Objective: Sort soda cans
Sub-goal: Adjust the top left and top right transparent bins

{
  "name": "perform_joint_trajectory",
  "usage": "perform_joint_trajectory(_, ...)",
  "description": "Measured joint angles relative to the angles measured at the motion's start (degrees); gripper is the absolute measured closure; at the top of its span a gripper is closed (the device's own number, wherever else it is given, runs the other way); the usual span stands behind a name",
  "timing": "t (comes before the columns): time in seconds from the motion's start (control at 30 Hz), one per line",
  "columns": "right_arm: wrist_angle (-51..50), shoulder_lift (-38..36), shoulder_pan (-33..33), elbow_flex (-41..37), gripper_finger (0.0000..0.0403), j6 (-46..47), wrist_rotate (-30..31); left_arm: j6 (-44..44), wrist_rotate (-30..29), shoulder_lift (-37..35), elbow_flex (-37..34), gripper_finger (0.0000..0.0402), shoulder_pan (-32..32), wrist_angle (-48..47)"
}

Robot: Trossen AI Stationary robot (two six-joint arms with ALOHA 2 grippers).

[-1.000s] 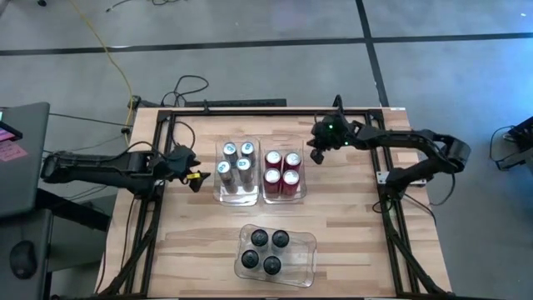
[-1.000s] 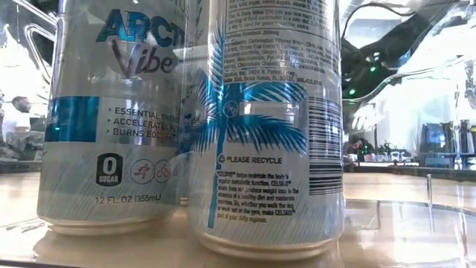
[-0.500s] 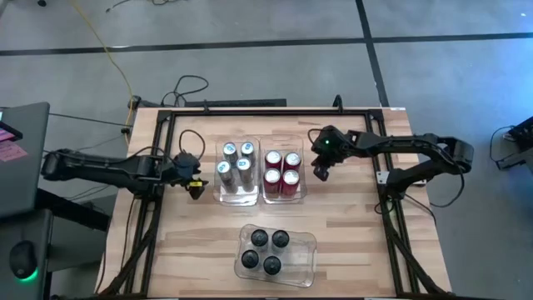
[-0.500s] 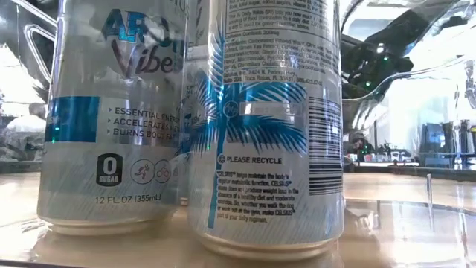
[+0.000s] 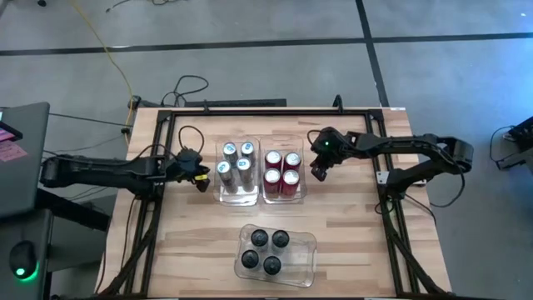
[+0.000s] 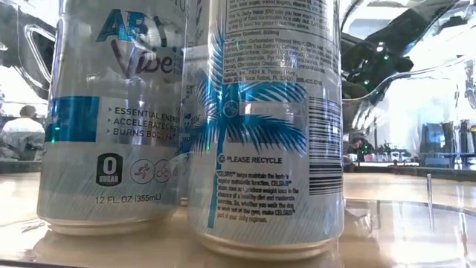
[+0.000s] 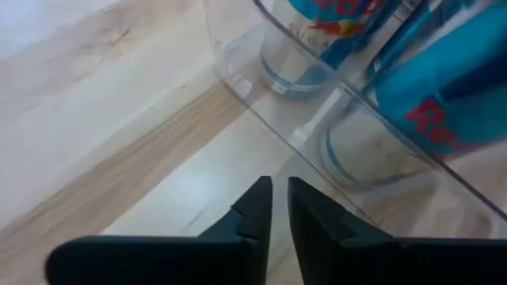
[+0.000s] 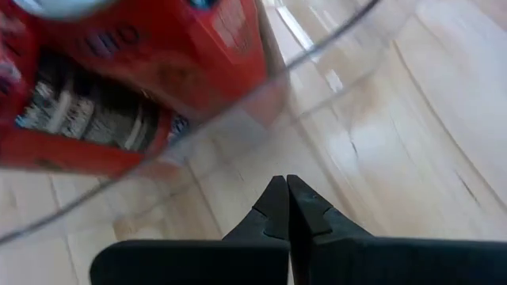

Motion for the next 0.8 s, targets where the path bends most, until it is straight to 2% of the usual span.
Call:
perform_joint_trajectory(0.27, 4.3, 0.01, 1.61, 0.0, 0.0395, 3.2, -1.13, 7.22, 1.68, 6.06, 0.0, 0.0399, 1.43, 10.8)
perform_joint_trajectory(0.53, 7.19, 0.01, 2.06, -0.02, 0.0401, 4.77, -1.47, 8.03, 1.66, 11.65, 0.0, 0.0401, 3.52, 14.42)
perform_joint_trajectory(0.8, 10.35, 3.29, 1.6, 0.41, 0.0402, 5.22, -2.97, 10.88, 1.73, 12.46, 0.02, 0.0401, 6.23, 18.13)
